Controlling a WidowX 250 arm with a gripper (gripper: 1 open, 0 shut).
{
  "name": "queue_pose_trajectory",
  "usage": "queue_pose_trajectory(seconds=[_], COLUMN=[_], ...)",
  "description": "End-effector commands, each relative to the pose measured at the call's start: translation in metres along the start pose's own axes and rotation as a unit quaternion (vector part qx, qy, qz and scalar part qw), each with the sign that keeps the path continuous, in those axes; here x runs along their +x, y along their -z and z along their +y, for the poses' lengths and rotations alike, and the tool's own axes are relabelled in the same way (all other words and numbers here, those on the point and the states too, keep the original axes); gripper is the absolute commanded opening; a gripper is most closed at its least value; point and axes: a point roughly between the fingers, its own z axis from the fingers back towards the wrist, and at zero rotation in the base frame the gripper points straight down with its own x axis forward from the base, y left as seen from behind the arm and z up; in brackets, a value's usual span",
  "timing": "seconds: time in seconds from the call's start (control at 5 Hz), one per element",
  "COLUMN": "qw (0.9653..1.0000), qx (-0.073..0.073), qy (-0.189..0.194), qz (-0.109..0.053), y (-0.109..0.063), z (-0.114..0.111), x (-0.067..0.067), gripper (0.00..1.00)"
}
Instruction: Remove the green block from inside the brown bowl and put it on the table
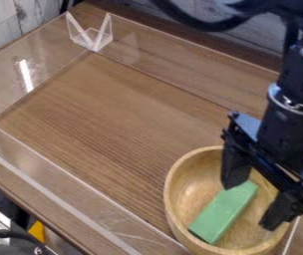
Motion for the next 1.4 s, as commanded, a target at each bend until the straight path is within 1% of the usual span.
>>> queue_pose_trajectory(seconds=[0.0,0.2,0.4,0.8,1.0,1.2], qw=[0.9991,0.9995,0.9981,0.9976,0.998,0.9984], qx=[0.006,0.004,-0.001,-0.007,-0.008,-0.011], qy=[0.035,-0.005,-0.048,-0.053,-0.042,-0.036], qz=[-0.022,-0.032,-0.038,-0.044,-0.046,-0.043], y=[-0.007,0.003,0.014,0.021,0.028,0.033], z=[0.014,0.019,0.023,0.034,0.043,0.048], x=[-0.002,0.0,0.003,0.022,0.021,0.017], gripper=[1.0,1.0,1.0,1.0,1.0,1.0])
